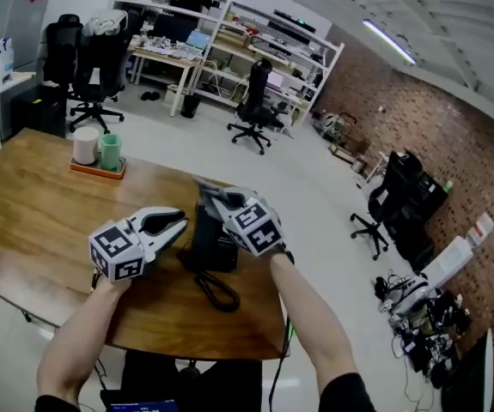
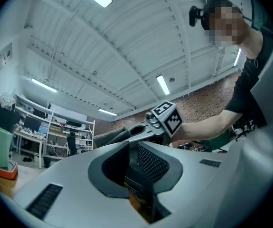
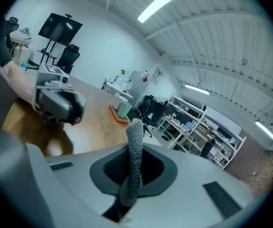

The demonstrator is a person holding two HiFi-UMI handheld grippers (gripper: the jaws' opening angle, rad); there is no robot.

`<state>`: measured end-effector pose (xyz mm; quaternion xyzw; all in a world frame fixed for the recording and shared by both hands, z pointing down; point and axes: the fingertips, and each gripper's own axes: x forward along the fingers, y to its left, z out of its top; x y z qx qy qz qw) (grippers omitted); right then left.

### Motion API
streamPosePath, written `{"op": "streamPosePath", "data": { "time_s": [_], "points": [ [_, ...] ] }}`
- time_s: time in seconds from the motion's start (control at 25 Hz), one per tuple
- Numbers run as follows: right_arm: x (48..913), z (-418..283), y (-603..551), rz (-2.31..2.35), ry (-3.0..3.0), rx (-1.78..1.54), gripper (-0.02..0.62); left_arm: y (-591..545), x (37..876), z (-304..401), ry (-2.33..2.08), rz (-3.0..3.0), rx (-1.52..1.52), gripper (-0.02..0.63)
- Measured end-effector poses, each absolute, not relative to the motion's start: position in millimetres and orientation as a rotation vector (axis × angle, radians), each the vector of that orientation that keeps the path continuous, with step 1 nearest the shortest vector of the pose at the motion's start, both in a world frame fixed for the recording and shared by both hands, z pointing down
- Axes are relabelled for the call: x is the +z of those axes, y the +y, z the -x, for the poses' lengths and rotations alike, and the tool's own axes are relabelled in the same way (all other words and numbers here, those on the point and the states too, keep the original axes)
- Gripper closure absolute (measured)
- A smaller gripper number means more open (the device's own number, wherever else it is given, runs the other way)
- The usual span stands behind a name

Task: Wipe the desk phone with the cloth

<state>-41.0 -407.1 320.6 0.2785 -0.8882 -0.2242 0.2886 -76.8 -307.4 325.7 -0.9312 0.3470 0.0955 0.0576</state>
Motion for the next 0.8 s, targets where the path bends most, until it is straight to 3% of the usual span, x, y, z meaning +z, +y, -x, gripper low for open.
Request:
{"op": "streamPosePath", "data": {
  "time_s": [0.36,0.8],
  "points": [
    [348,78,-439,-0.789,-2.148,-0.830,0.571,-311,322,111,1.201,2.759,0.281,0.566],
    [424,40,-272,-0.028,-1.998,-0.868,0.571,-312,324,101,1.166,2.783,0.255,0.566]
  ]
}}
